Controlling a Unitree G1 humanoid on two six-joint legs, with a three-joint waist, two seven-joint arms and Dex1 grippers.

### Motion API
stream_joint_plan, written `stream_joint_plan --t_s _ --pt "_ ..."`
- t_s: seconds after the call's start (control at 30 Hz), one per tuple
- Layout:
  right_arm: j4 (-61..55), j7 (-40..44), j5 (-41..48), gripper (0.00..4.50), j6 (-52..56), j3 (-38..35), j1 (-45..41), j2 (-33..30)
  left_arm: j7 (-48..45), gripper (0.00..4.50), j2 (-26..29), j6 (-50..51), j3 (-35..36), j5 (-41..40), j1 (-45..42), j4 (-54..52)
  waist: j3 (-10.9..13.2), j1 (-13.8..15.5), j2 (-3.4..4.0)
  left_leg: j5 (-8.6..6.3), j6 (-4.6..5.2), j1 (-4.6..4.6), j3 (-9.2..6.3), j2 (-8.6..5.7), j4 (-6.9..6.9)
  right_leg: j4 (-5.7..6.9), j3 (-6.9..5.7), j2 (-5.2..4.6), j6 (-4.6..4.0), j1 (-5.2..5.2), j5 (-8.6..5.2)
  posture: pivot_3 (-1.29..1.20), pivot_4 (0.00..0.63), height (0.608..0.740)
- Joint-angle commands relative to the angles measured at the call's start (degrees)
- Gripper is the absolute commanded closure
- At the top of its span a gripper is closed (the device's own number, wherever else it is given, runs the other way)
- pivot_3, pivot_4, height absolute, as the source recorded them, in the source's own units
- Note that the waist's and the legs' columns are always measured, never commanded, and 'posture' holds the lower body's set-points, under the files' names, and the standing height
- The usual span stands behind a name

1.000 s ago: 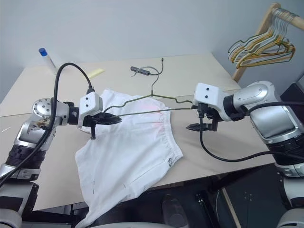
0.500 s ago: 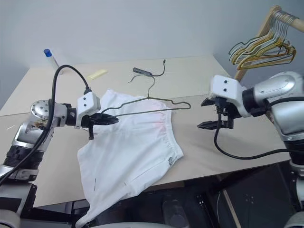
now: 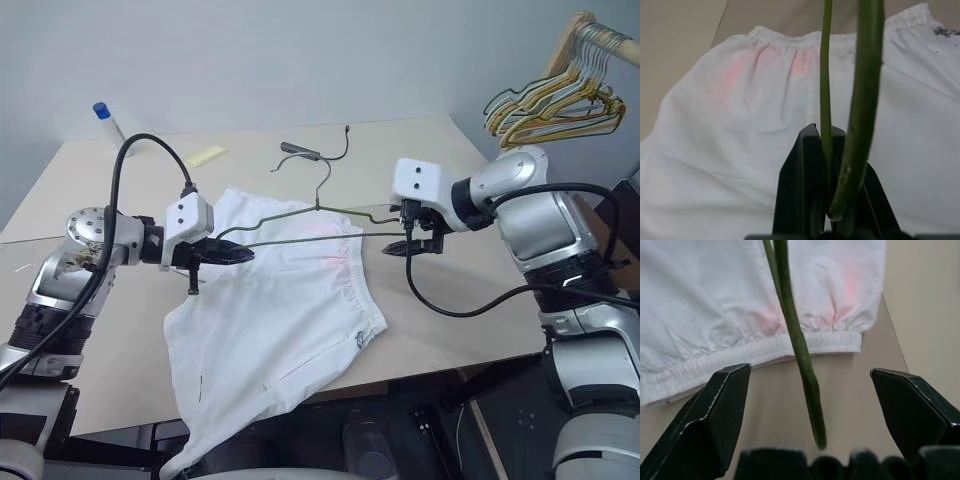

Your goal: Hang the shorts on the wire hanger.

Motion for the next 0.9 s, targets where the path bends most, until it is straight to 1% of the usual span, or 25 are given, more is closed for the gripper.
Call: stream_joint_plan --t_s 0.03,0.13,0.27,0.5,0.57,0.63,0.67,0.77,0.87,0.9 --pt "-2.0 0.6 -1.3 0.03 0.0 0.8 -1.5 1.5 0.0 4.50 -0.3 -0.9 0.1 -0.3 -1.6 -1.3 0.0 -0.2 0.01 0.00 0.00 0.01 0.00 0.00 0.00 0.00 0.00 0.00 0.01 0.00 -0.01 -0.10 0.000 0.740" --pt "-0.5 -0.1 -3.1 0.57 0.6 2.0 -2.4 3.4 -0.1 4.50 -0.4 -1.3 -0.2 -0.2 -1.6 -1.2 0.0 -0.4 0.01 0.00 0.00 0.00 -0.01 0.00 0.00 0.02 0.01 0.01 0.01 0.00 -0.01 -0.10 0.000 0.740" --pt "0.5 -0.1 -3.8 1.96 1.8 2.0 -3.1 4.5 -0.3 4.50 -0.2 -1.6 -0.2 -0.4 -1.6 -1.3 0.0 -0.4 0.01 0.00 0.00 -0.02 -0.02 0.00 0.02 0.02 0.00 0.00 -0.07 -0.01 0.04 -0.09 0.000 0.740" --pt "-3.1 2.1 -2.2 4.40 3.8 1.2 -2.0 3.9 -0.6 4.50 0.3 -2.7 -0.4 -0.1 -0.6 -1.9 0.0 -0.4 0.01 0.00 0.00 -0.01 -0.05 -0.01 0.02 0.02 -0.02 0.00 -0.13 0.00 0.08 -0.10 0.000 0.740" --pt "-4.5 2.9 -1.6 4.46 4.4 0.7 -1.2 3.5 -0.9 4.50 0.6 -3.0 -0.5 -0.1 -0.4 -1.9 0.0 -0.4 0.01 0.00 0.00 -0.02 -0.06 0.00 0.02 0.02 -0.02 0.01 -0.10 0.00 0.06 -0.10 0.000 0.740" --pt "-6.6 3.5 -0.6 4.50 5.1 -0.1 0.4 2.4 -1.4 3.96 1.0 -3.4 0.1 -0.4 -0.3 -1.5 0.0 -0.4 0.01 0.00 0.00 -0.02 -0.05 -0.01 0.02 0.02 -0.02 0.01 -0.10 0.00 0.06 -0.10 0.000 0.740" --pt "-7.6 3.8 0.0 4.50 5.8 -0.6 1.3 1.8 -1.9 3.79 1.2 -3.7 0.7 -1.0 -0.3 -1.2 0.0 -0.3 0.01 0.00 0.00 -0.02 -0.06 0.00 0.02 0.02 -0.02 0.01 -0.09 0.01 0.06 -0.09 0.000 0.740" --pt "-9.8 4.0 3.1 4.50 11.3 -3.1 4.7 -0.2 -3.0 2.90 1.8 -4.1 3.6 -3.5 -0.7 1.0 0.0 -0.2 0.01 0.00 0.00 -0.02 -0.06 0.00 0.03 0.02 -0.03 0.01 -0.06 0.01 0.04 -0.09 0.000 0.740" --pt "-12.5 2.8 6.8 4.50 19.4 -6.7 8.8 -2.4 -1.3 1.99 2.7 -4.1 6.4 -3.9 -1.1 3.5 0.0 0.2 0.01 0.00 0.00 -0.02 -0.06 0.00 0.04 0.02 -0.03 0.00 -0.06 0.01 0.03 -0.09 0.000 0.740" --pt "-13.5 2.3 8.3 4.50 22.2 -8.5 11.0 -3.5 0.3 1.62 2.6 -3.4 7.8 -4.5 -1.1 3.8 0.0 0.3 0.01 0.00 0.00 -0.02 -0.06 0.00 0.04 0.02 -0.03 0.00 -0.05 0.01 0.03 -0.09 0.000 0.740"
